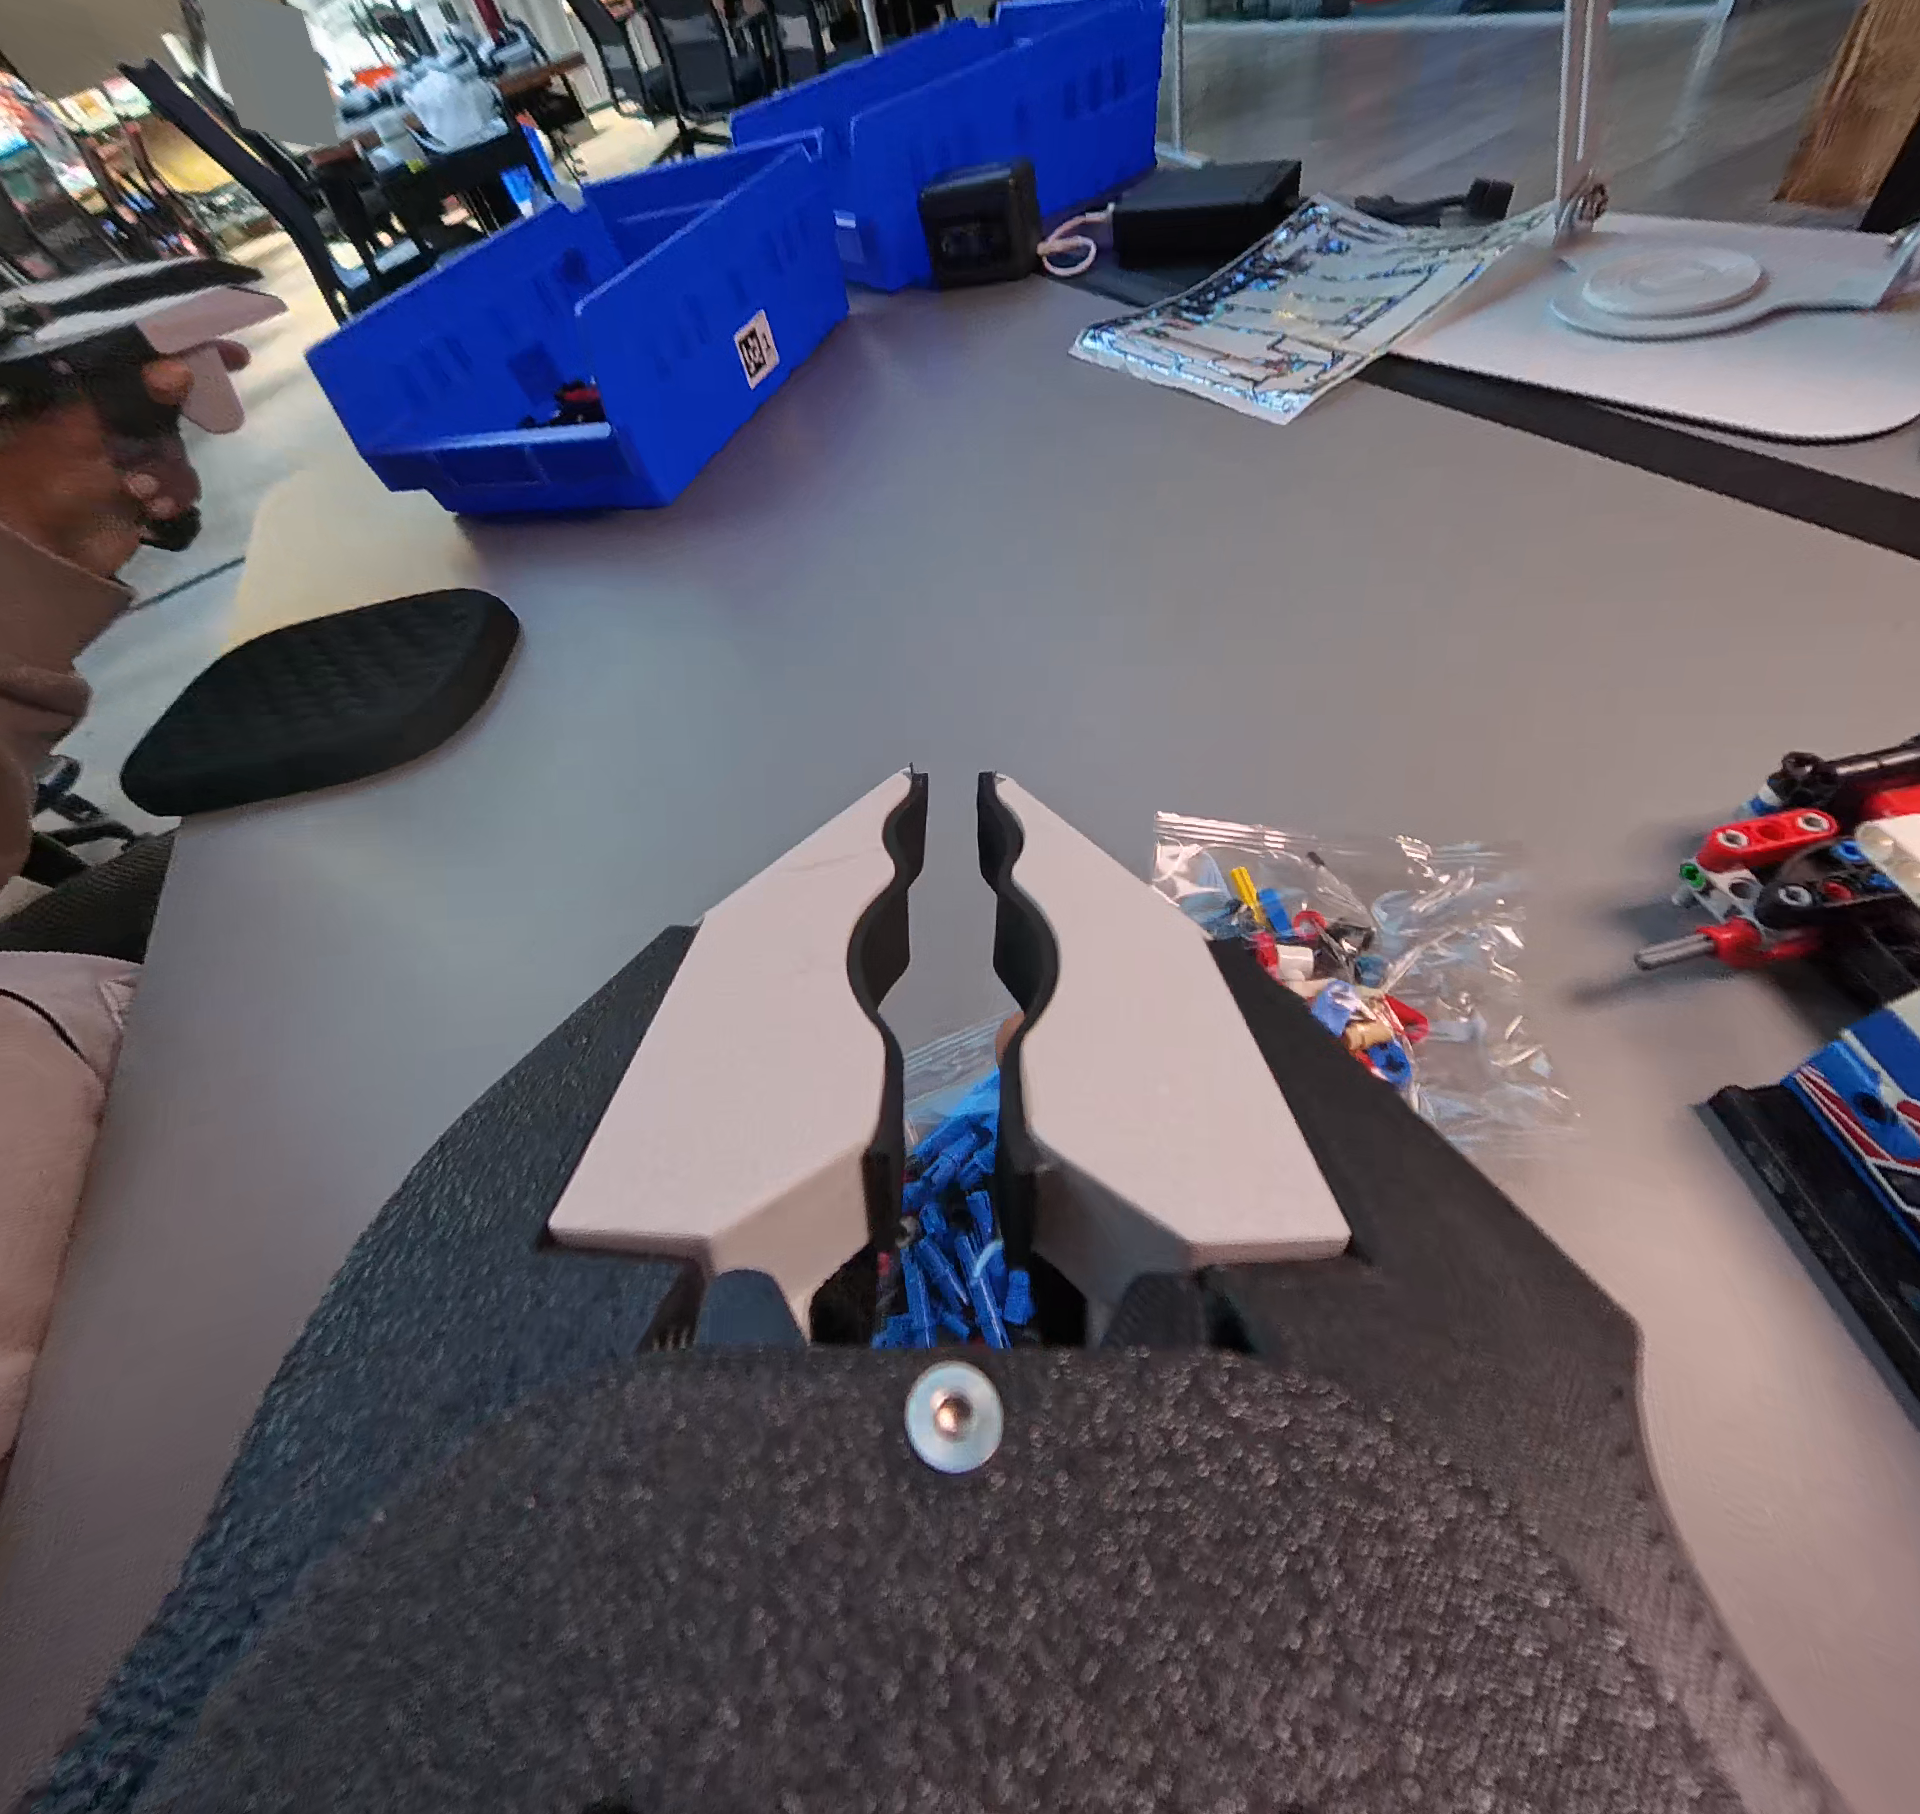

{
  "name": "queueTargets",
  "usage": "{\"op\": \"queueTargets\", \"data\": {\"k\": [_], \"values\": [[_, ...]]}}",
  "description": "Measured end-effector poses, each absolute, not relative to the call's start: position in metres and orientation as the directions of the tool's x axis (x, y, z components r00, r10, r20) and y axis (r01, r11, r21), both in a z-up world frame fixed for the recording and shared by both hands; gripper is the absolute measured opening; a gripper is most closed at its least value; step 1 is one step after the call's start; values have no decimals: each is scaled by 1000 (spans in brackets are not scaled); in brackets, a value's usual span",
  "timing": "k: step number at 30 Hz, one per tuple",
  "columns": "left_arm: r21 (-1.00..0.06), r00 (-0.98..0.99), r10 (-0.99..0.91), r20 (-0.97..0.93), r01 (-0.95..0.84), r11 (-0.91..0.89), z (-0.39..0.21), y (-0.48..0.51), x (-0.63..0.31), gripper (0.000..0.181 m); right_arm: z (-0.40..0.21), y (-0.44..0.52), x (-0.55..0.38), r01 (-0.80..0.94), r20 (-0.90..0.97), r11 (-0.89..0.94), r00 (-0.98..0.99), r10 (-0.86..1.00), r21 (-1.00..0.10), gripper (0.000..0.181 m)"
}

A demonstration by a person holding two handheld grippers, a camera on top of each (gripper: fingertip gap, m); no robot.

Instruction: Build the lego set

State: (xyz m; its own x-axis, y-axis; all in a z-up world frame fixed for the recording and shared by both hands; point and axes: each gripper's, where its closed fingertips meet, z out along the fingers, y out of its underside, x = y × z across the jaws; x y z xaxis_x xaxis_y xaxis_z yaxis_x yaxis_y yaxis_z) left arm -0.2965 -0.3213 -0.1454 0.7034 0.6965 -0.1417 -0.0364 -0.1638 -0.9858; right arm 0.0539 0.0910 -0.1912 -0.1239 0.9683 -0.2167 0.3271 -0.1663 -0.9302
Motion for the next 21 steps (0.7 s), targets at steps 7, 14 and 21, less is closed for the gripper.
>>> {"op": "queueTargets", "data": {"k": [7, 14, 21], "values": [[-971, 958, 252, -135, -179, 160, -63, -202, -187, 0, -185, 101, 45, 295, -133, -103, -81, 988, -950, 47], [-981, 958, -229, -170, -144, 129, -70, -58, -86, 0, -202, 116, 62, 434, 0, 9, -21, 1000, -901, 29], [-992, 928, -358, -102, -119, -28, -140, 32, -58, 16, -245, 137, 111, 691, 21, 36, -31, 999, -722, 30]]}}
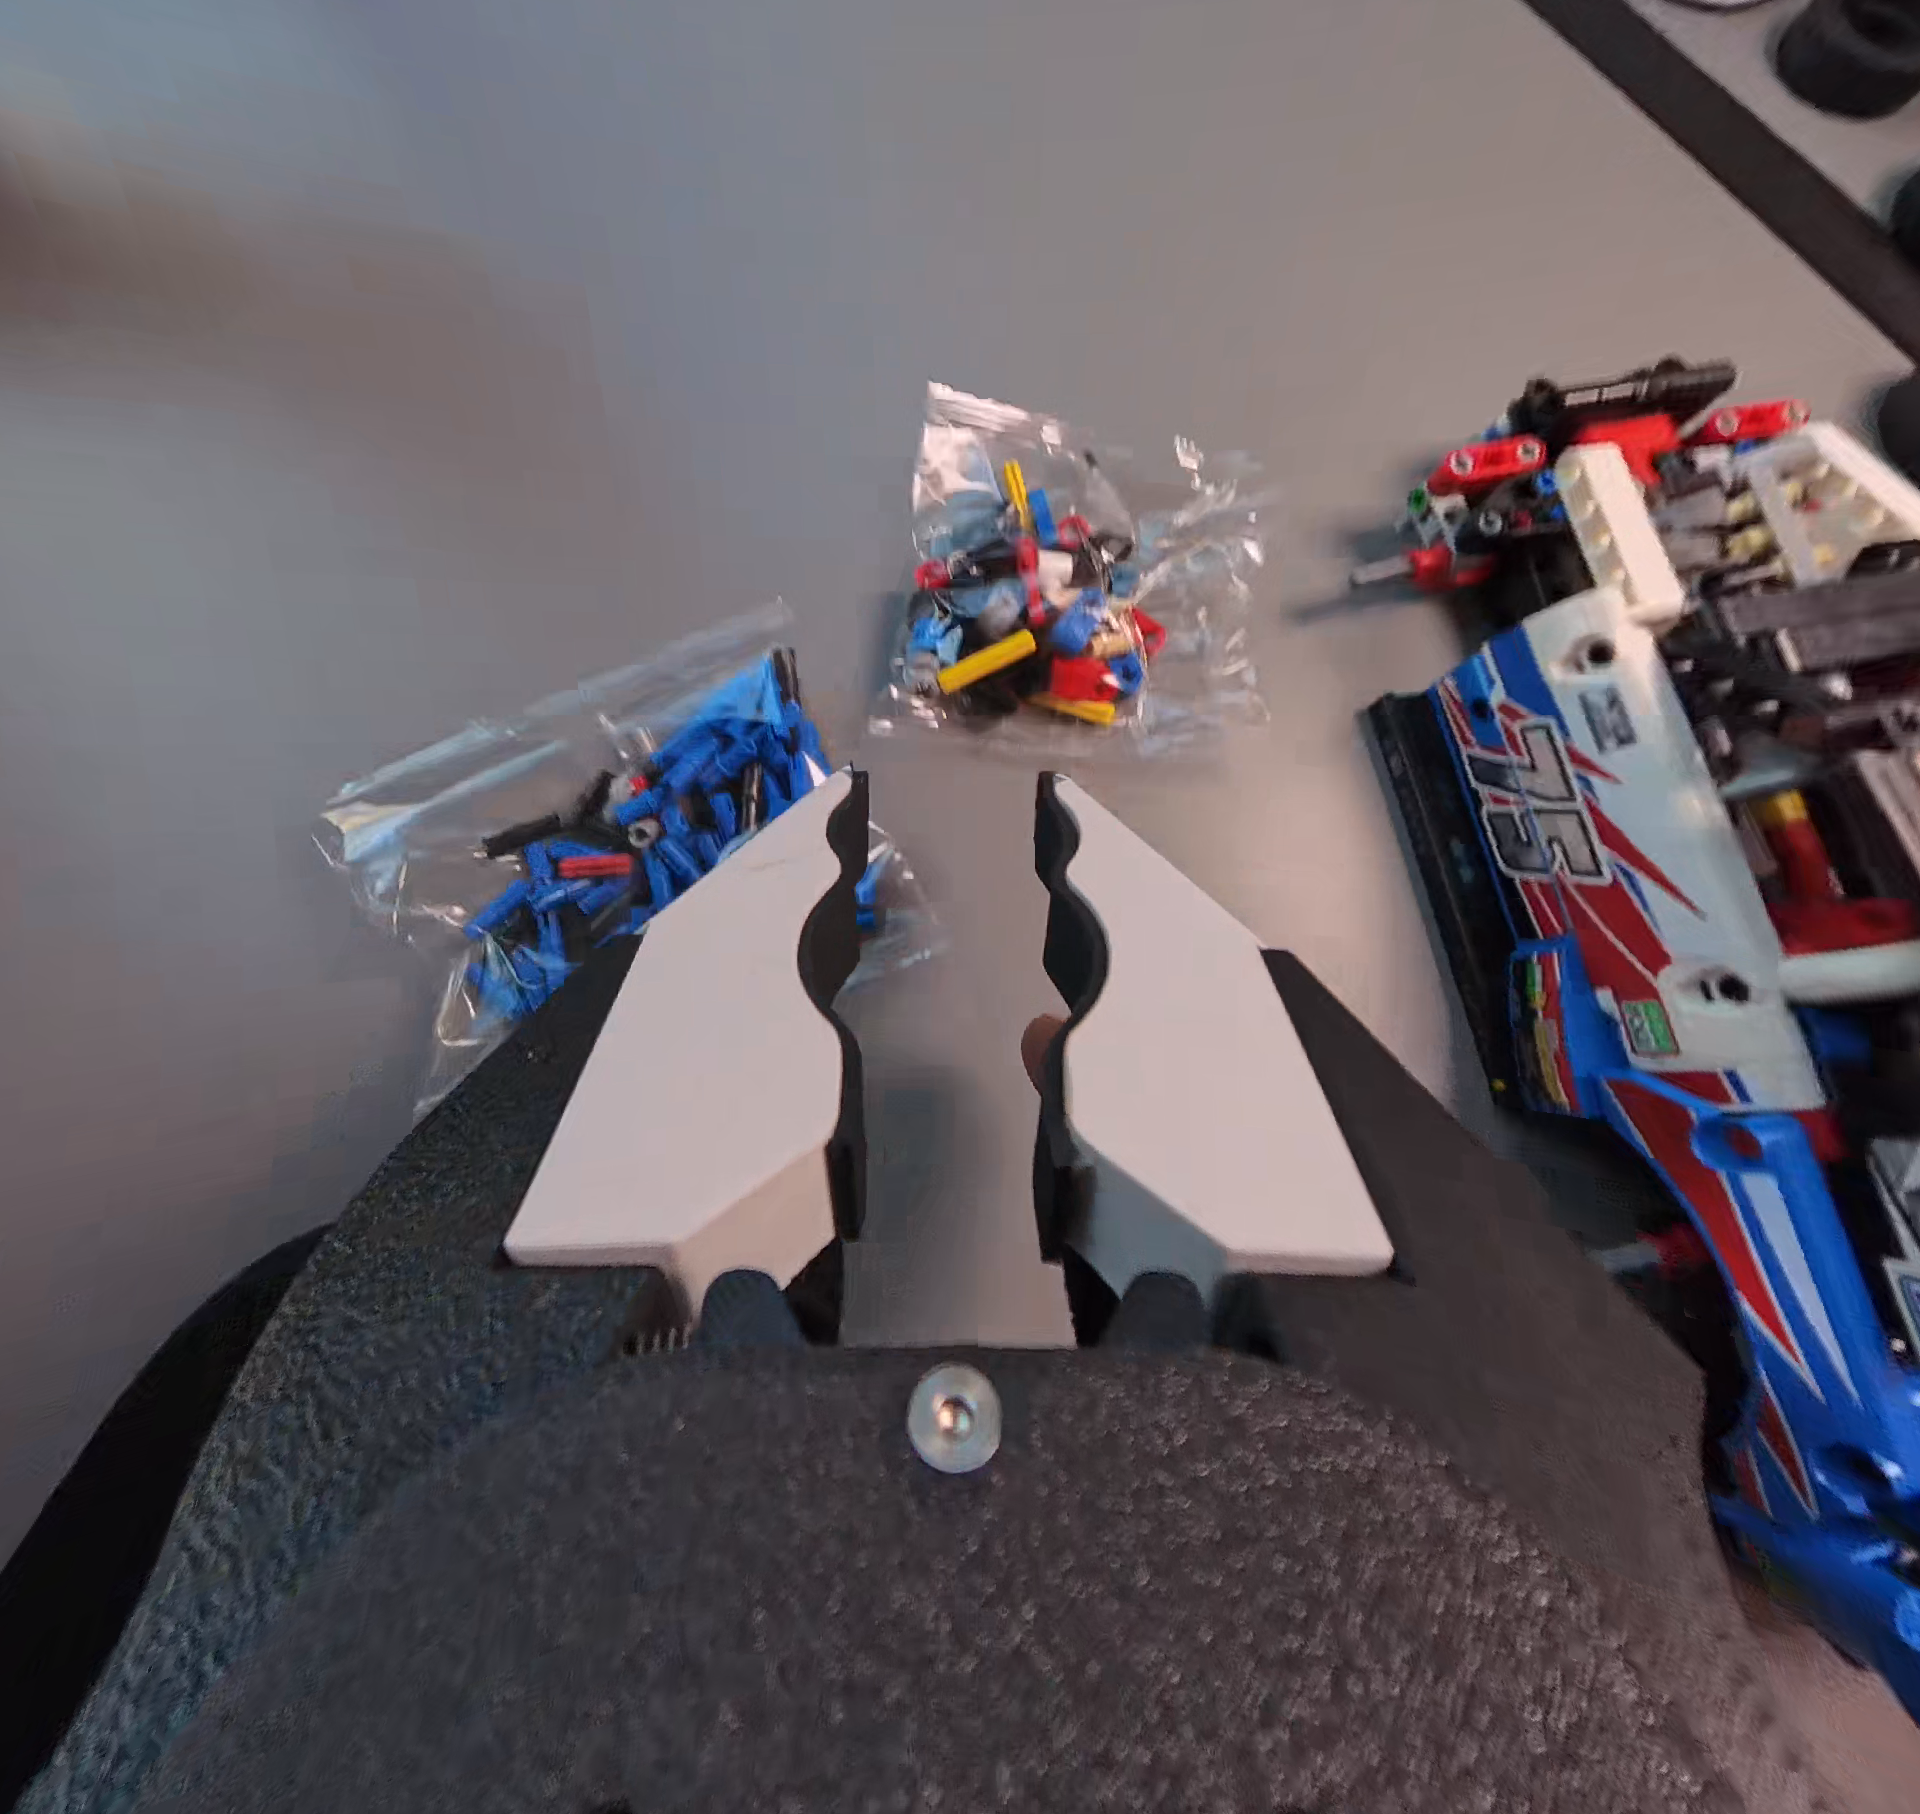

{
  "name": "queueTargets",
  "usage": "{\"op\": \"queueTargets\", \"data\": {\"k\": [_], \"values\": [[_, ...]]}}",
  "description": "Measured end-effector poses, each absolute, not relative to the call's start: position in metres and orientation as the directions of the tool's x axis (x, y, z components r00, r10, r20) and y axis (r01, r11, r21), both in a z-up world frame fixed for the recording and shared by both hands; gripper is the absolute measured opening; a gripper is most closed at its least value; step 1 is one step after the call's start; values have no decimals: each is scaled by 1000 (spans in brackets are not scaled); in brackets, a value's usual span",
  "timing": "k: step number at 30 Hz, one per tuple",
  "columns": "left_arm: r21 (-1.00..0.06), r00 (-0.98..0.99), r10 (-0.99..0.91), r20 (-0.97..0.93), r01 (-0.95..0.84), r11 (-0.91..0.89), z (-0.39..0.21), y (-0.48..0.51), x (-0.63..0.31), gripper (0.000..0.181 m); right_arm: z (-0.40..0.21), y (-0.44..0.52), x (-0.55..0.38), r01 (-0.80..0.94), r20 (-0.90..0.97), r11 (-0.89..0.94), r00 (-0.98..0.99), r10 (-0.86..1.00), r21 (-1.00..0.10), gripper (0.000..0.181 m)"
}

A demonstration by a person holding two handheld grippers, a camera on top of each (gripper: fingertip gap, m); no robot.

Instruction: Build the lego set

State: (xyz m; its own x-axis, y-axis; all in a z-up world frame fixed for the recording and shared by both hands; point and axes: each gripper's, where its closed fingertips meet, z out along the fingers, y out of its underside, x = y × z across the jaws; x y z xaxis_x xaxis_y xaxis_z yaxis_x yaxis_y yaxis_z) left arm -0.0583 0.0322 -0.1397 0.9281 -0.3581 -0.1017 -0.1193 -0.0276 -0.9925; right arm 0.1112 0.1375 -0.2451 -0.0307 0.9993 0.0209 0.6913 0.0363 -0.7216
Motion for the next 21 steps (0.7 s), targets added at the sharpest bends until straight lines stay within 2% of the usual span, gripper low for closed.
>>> {"op": "queueTargets", "data": {"k": [1, 4, 7, 9, 10, 12, 16, 18, 21], "values": [[-993, 928, -367, -66, -96, -65, -154, 37, -59, 26, -251, 141, 118, 716, -8, 5, -15, 1000, -698, 33], [-984, 920, -389, -55, -116, -134, -188, 37, -62, 33, -265, 145, 133, 754, -84, -68, 17, 996, -654, 34], [-979, 911, -408, -51, -126, -160, -200, 33, -60, 36, -274, 127, 136, 777, -186, -89, -37, 982, -624, 13], [-979, 902, -432, -26, -110, -171, -200, 32, -54, 36, -277, 120, 135, 789, -190, -60, -73, 979, -612, 0], [-978, 896, -444, -12, -104, -183, -202, 31, -51, 35, -275, 113, 133, 782, -186, -24, -118, 975, -622, 0], [-970, 879, -476, 40, -81, -231, -209, 30, -42, 38, -259, 96, 119, 710, -190, 12, -204, 960, -704, 0], [-939, 800, -546, 247, 58, -340, -214, 25, -21, 48, -196, 73, 73, 448, -226, -85, -272, 935, -890, 0], [-910, 739, -569, 360, 143, -390, -212, 24, -15, 57, -165, 68, 54, 319, -214, -116, -290, 933, -941, 0], [-889, 663, -601, 446, 254, -380, -198, 32, -19, 66, -135, 56, 33, 260, -167, -78, -344, 924, -963, 0]]}}
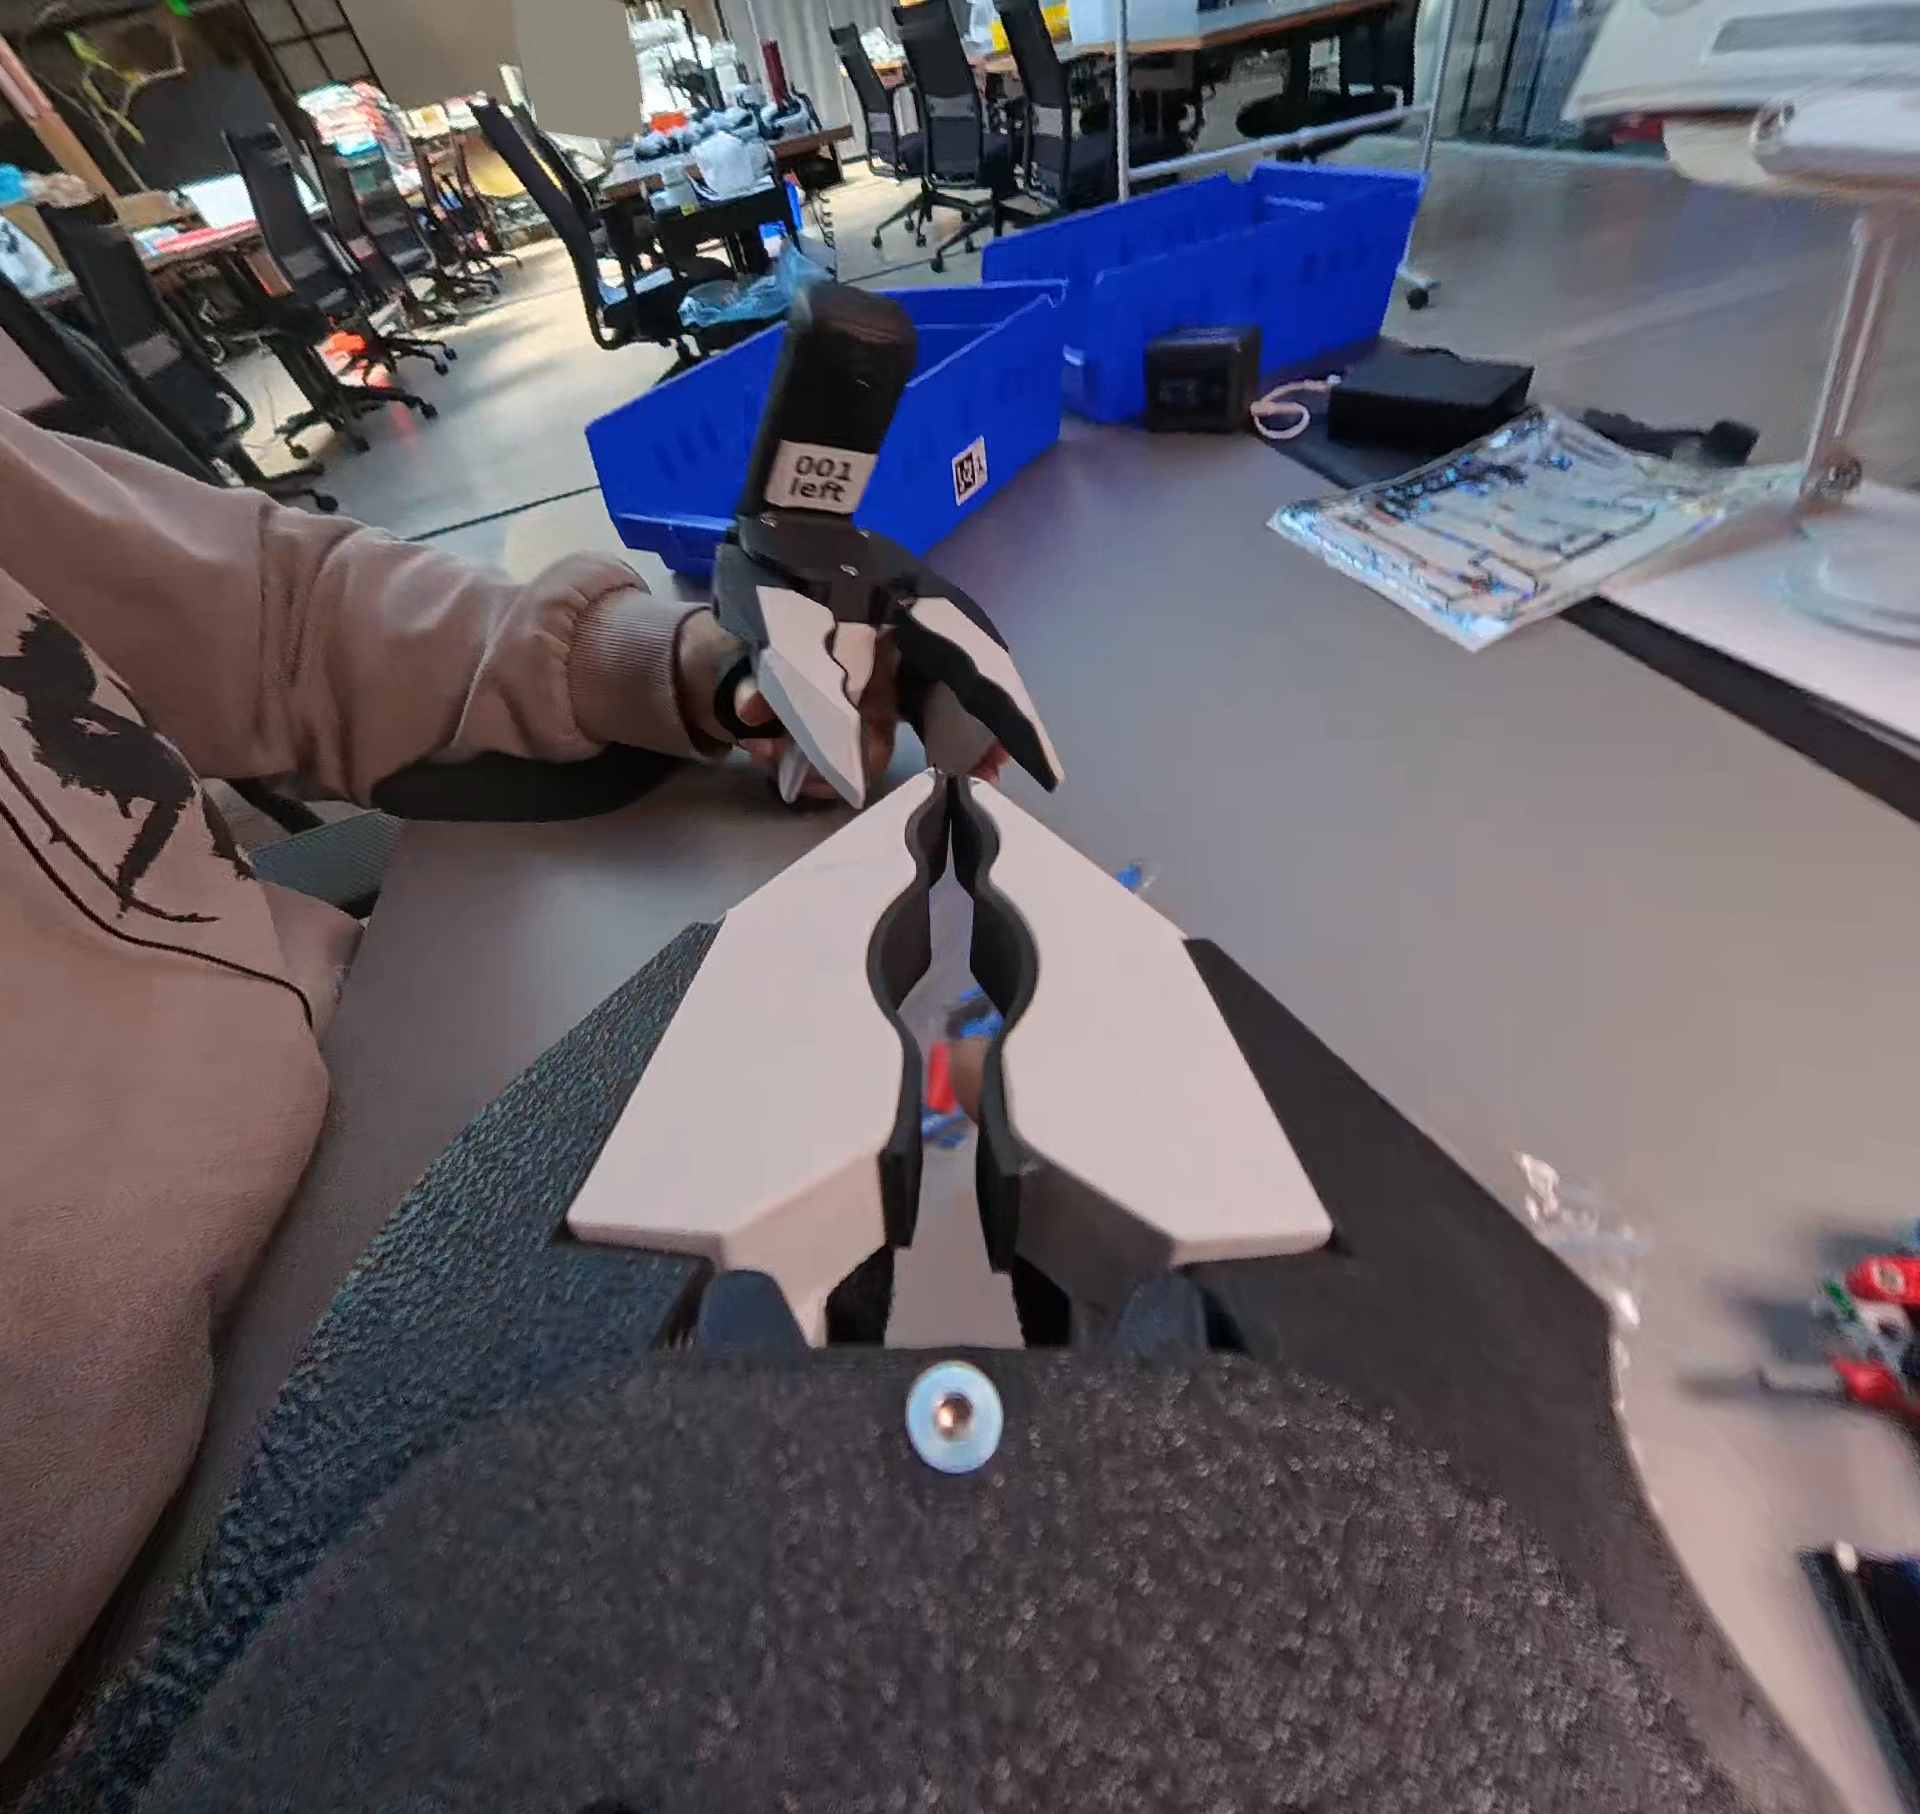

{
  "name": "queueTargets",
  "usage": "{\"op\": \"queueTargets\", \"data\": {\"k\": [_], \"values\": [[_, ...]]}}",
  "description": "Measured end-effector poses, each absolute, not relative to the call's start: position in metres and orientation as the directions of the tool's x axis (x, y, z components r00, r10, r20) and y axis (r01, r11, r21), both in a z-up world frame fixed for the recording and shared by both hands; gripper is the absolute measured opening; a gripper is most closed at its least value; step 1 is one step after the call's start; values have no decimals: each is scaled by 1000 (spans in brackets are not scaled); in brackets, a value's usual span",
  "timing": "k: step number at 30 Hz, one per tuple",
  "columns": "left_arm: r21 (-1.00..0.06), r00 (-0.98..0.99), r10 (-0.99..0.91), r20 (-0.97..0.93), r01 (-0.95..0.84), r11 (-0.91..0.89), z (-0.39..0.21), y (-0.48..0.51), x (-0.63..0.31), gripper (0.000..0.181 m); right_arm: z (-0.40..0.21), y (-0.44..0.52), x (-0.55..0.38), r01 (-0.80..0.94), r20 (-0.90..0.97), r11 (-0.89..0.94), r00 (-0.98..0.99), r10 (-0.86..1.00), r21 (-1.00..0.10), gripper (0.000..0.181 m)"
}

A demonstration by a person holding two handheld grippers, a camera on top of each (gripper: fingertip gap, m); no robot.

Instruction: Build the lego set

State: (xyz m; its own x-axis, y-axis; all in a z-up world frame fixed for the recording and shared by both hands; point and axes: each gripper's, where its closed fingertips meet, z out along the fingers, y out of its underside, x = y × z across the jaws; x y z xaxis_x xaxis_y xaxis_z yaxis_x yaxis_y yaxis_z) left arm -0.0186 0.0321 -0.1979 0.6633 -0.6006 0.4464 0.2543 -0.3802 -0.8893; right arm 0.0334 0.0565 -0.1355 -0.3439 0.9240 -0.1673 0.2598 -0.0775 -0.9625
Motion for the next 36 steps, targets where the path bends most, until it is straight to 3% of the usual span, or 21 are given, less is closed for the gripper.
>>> {"op": "queueTargets", "data": {"k": [4, 6, 8, 9, 10, 13, 17, 19, 20, 22, 23, 25, 27, 33, 34, 35, 36], "values": [[-854, 525, -677, 516, 376, -359, -166, 55, -31, 82, -94, 37, 1, 186, -52, 40, -463, 885, -982, 0], [-832, 401, -752, 523, 431, -349, -143, 55, -34, 81, -78, 33, -17, 167, -5, 89, -491, 871, -982, 0], [-831, 366, -792, 489, 471, -295, -123, 50, -38, 49, -77, 34, -32, 192, 27, 142, -503, 864, -971, 0], [-862, 422, -788, 448, 438, -256, -123, 48, -39, 21, -77, 36, -39, 185, 31, 139, -492, 870, -973, 0], [-888, 472, -780, 410, 404, -222, -126, 46, -40, 9, -79, 37, -45, 175, 19, 118, -481, 876, -978, 0], [-857, 540, -715, 445, 489, -163, -127, 43, -62, 3, -85, 48, -54, 105, -21, 29, -441, 897, -994, 0], [-735, 523, -657, 543, 675, -70, -113, 42, -103, 2, -106, 64, -58, 141, -108, -56, -392, 913, -988, 48], [-695, 516, -647, 561, 718, -31, -105, 42, -112, 2, -122, 57, -63, 181, -127, -59, -394, 910, -982, 57], [-677, 502, -651, 569, 736, -24, -102, 41, -112, 3, -127, 52, -67, 181, -138, -71, -394, 909, -981, 53], [-633, 469, -655, 593, 774, -19, -100, 41, -111, 3, -131, 48, -75, 144, -152, -105, -368, 917, -984, 7], [-616, 462, -647, 607, 787, -16, -102, 41, -113, 3, -130, 46, -76, 133, -147, -103, -375, 916, -986, 4], [-651, 479, -645, 595, 758, -38, -107, 41, -111, 8, -125, 47, -70, 165, -131, -68, -409, 903, -984, 4], [-736, 534, -639, 554, 673, -76, -115, 43, -107, 29, -119, 48, -53, 231, -161, -57, -463, 872, -971, 4], [-942, 627, -712, 314, 296, -155, -133, 31, -58, 60, -145, 38, -6, 501, -256, 66, -546, 797, -863, 4], [-944, 575, -753, 319, 265, -198, -137, 25, -41, 57, -148, 32, -5, 521, -285, 61, -558, 779, -852, 3], [-942, 532, -781, 327, 245, -228, -141, 21, -28, 42, -151, 25, -6, 536, -318, 47, -566, 760, -843, 3], [-946, 527, -787, 321, 227, -233, -146, 20, -21, 15, -152, 21, -8, 541, -340, 31, -571, 747, -841, 3]]}}
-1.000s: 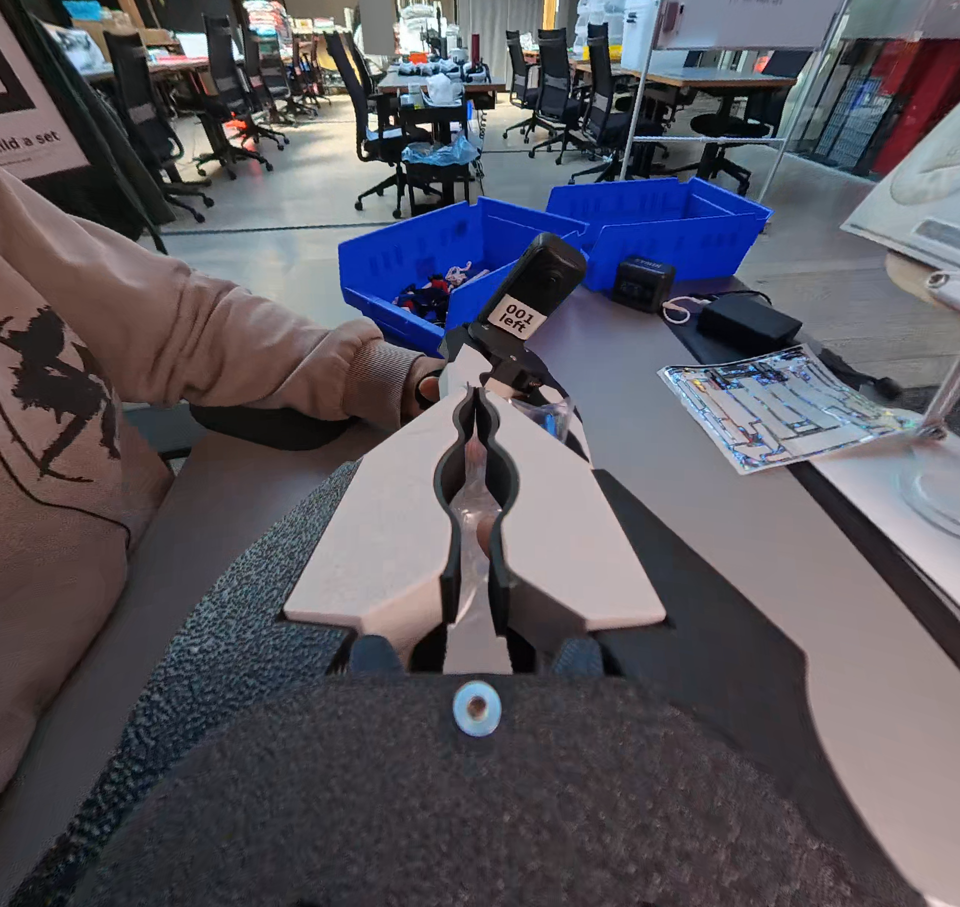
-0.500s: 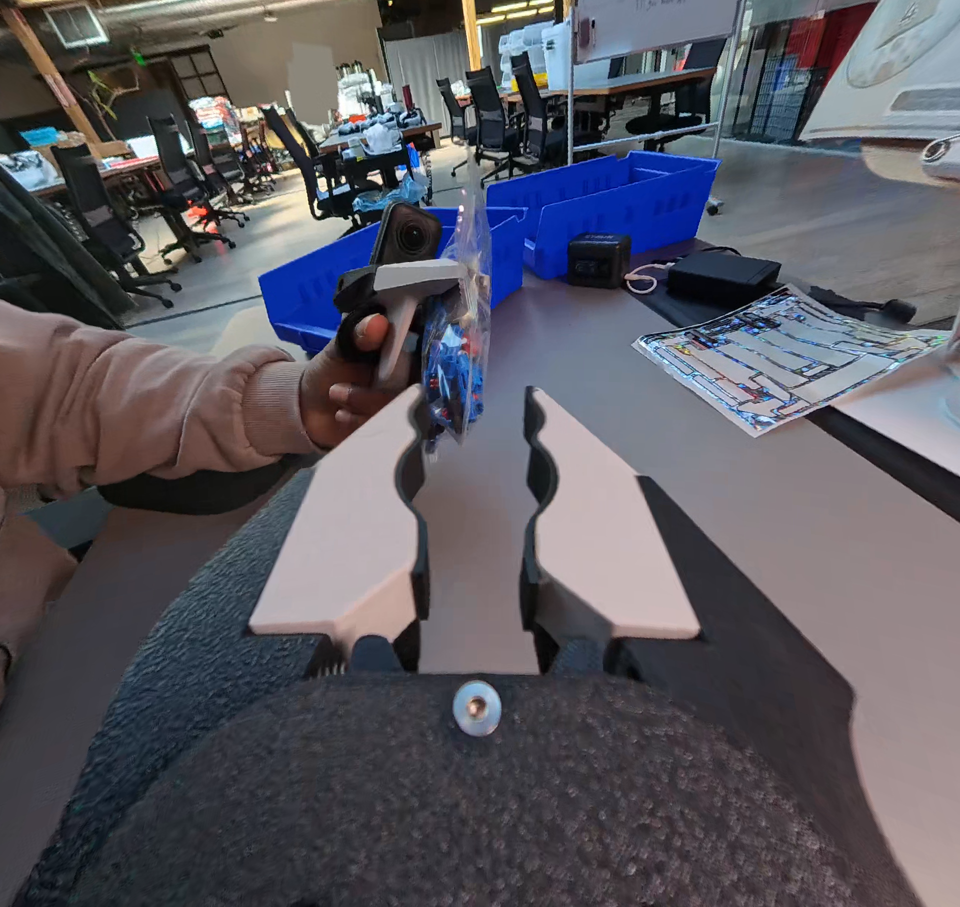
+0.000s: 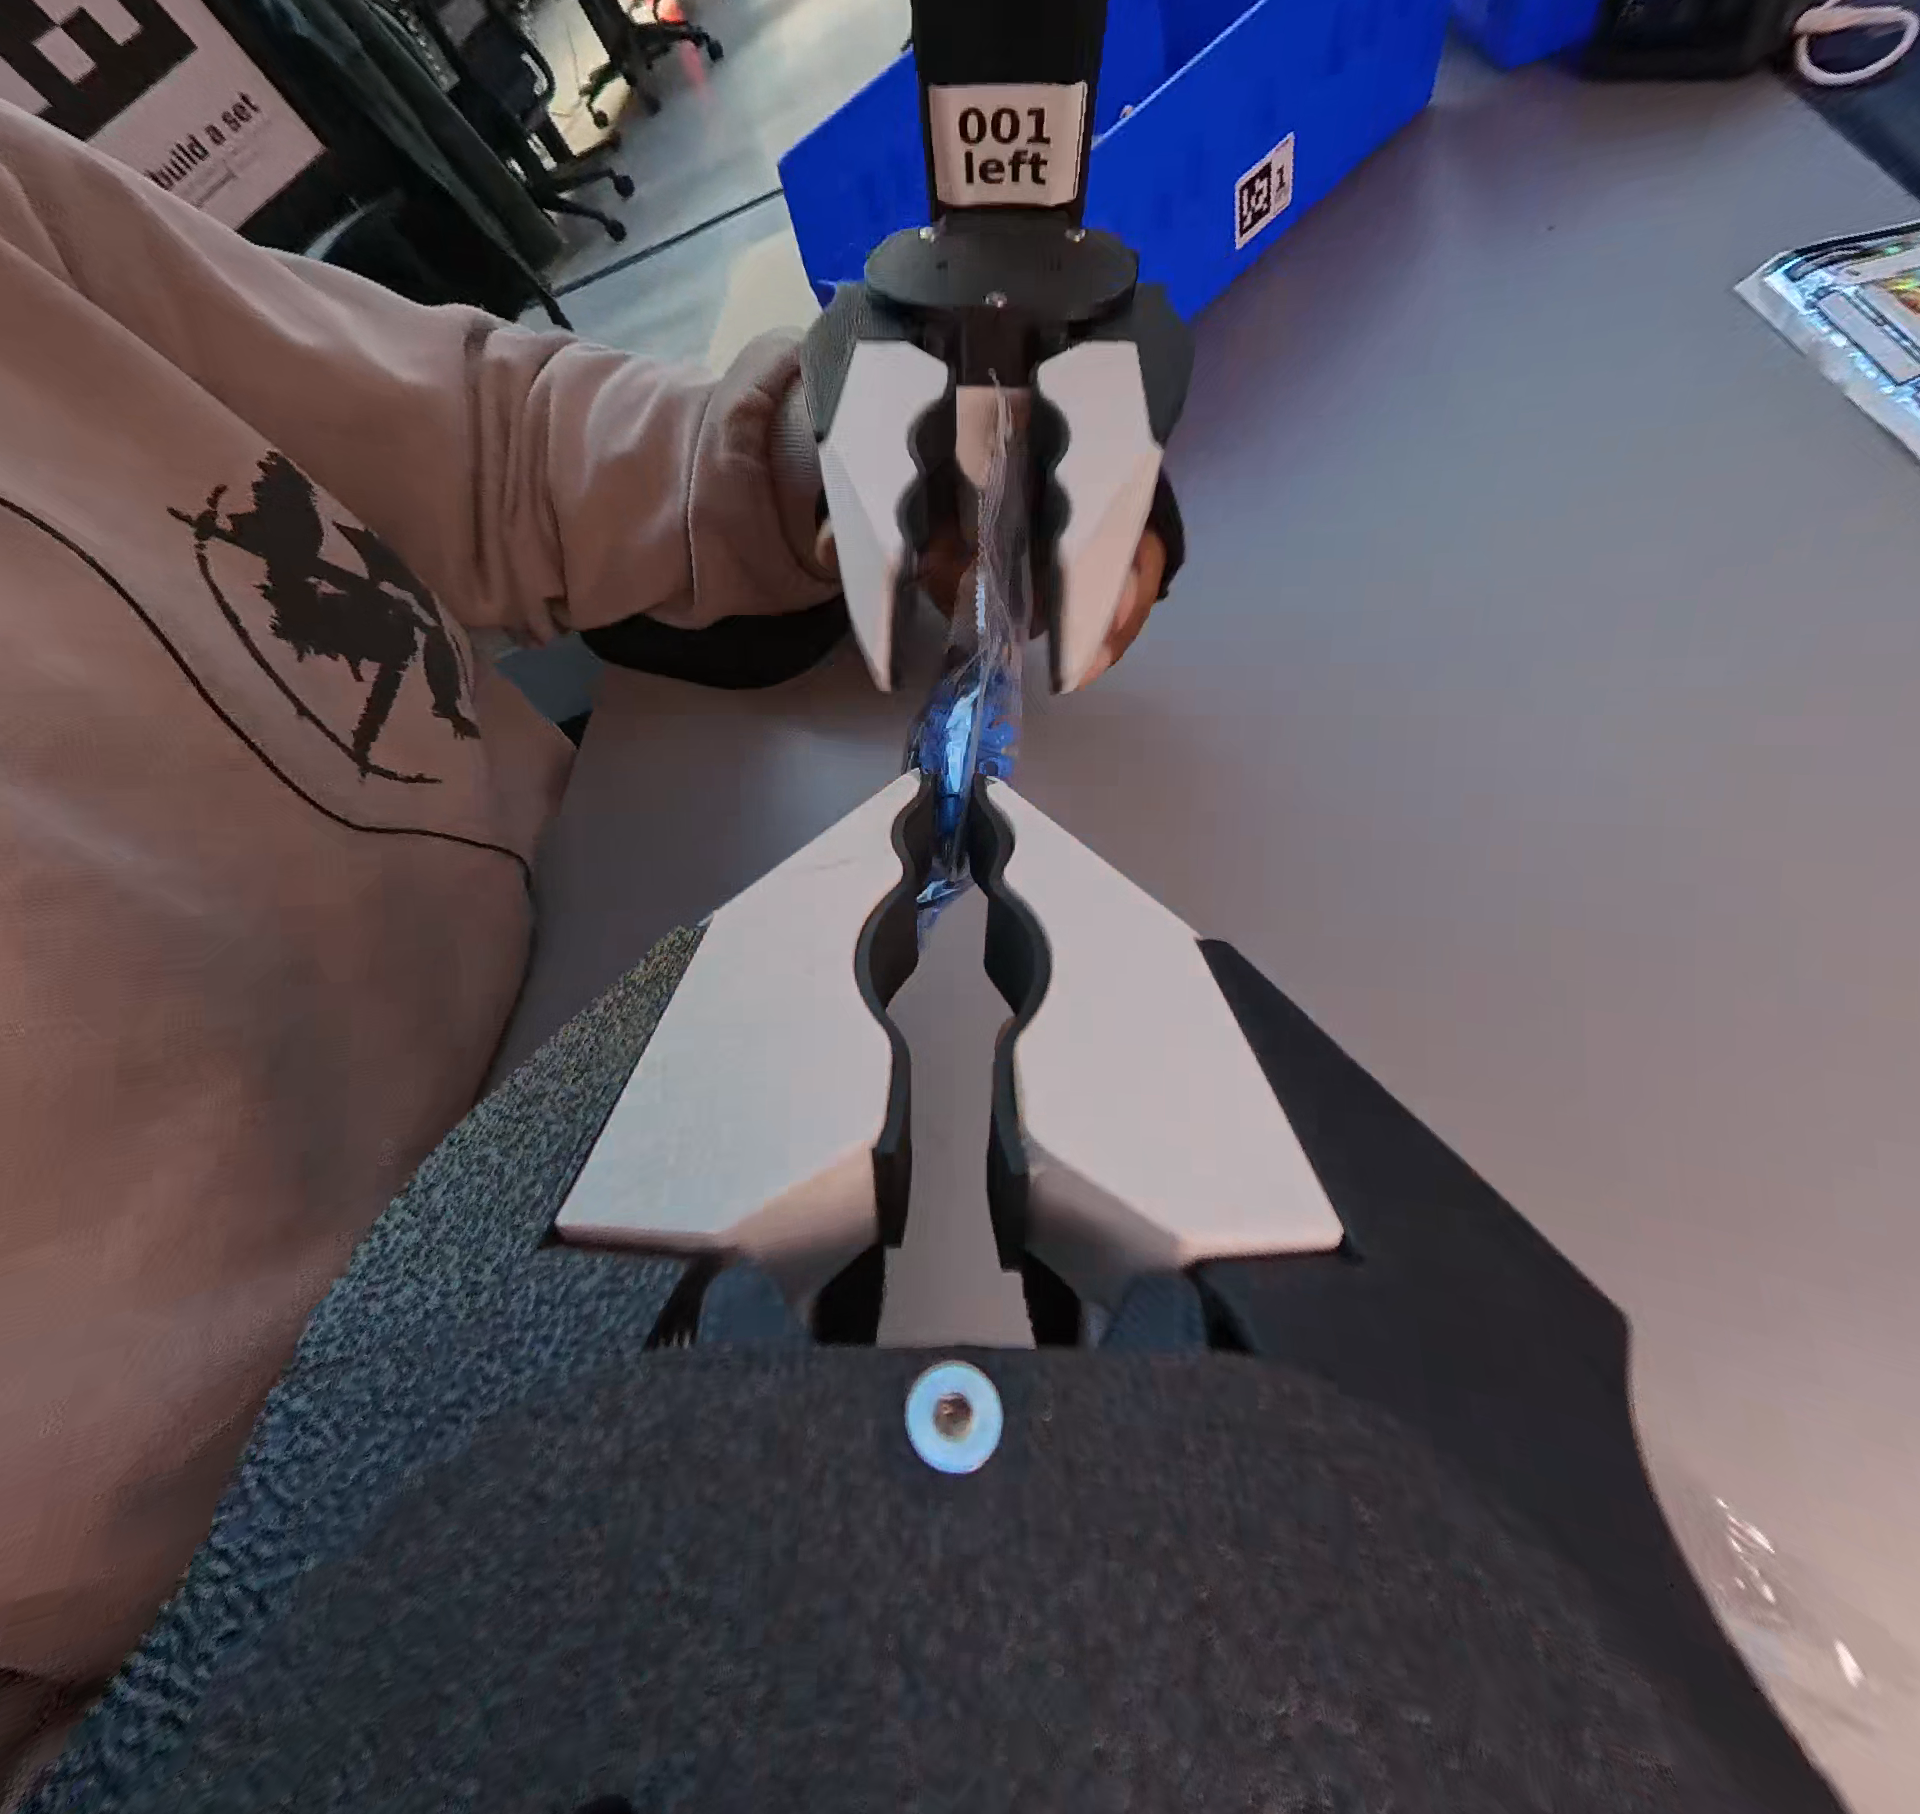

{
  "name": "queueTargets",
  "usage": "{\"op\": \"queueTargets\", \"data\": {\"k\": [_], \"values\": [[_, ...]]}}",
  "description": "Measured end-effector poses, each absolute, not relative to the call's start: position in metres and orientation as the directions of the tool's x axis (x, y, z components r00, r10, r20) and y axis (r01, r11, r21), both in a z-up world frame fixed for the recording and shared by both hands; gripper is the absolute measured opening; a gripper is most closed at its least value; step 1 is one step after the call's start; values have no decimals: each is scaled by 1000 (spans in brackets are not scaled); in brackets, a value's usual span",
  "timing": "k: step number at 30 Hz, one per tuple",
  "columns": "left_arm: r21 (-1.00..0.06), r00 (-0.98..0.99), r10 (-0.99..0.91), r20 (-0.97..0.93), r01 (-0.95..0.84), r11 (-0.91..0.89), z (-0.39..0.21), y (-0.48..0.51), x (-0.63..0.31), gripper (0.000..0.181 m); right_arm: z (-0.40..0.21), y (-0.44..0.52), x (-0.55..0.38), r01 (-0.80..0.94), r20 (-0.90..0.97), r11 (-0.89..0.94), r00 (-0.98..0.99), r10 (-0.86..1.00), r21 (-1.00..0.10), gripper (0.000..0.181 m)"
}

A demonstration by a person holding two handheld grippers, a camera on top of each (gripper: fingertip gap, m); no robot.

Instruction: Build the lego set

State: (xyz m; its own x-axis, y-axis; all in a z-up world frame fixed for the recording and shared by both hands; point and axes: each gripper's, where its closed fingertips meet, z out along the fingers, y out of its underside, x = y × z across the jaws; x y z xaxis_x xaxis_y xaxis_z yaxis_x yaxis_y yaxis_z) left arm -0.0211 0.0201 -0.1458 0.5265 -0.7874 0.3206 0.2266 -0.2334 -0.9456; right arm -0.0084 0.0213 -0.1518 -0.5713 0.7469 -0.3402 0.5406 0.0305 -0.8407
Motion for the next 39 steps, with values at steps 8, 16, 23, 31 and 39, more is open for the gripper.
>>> {"op": "queueTargets", "data": {"k": [8, 16, 23, 31, 39], "values": [[-637, 378, -714, 589, 761, -123, -100, 33, -79, 0, -96, 60, -27, 243, -272, -171, -488, 829, -955, 34], [-617, 408, -689, 599, 784, -71, -104, 35, -92, 1, -124, 35, -42, 300, -257, -109, -517, 816, -948, 0], [-701, 457, -698, 551, 708, -90, -107, 35, -86, 41, -106, 34, -16, 271, -183, -22, -587, 789, -962, 0], [-825, 510, -713, 481, 540, -170, -131, 37, -60, 54, -115, 7, 9, 266, -118, 122, -733, 670, -956, 0], [-775, 213, -796, 567, 465, -427, -143, 15, 0, 59, -108, -24, 37, 189, -91, 150, -863, 497, -970, 0]]}}
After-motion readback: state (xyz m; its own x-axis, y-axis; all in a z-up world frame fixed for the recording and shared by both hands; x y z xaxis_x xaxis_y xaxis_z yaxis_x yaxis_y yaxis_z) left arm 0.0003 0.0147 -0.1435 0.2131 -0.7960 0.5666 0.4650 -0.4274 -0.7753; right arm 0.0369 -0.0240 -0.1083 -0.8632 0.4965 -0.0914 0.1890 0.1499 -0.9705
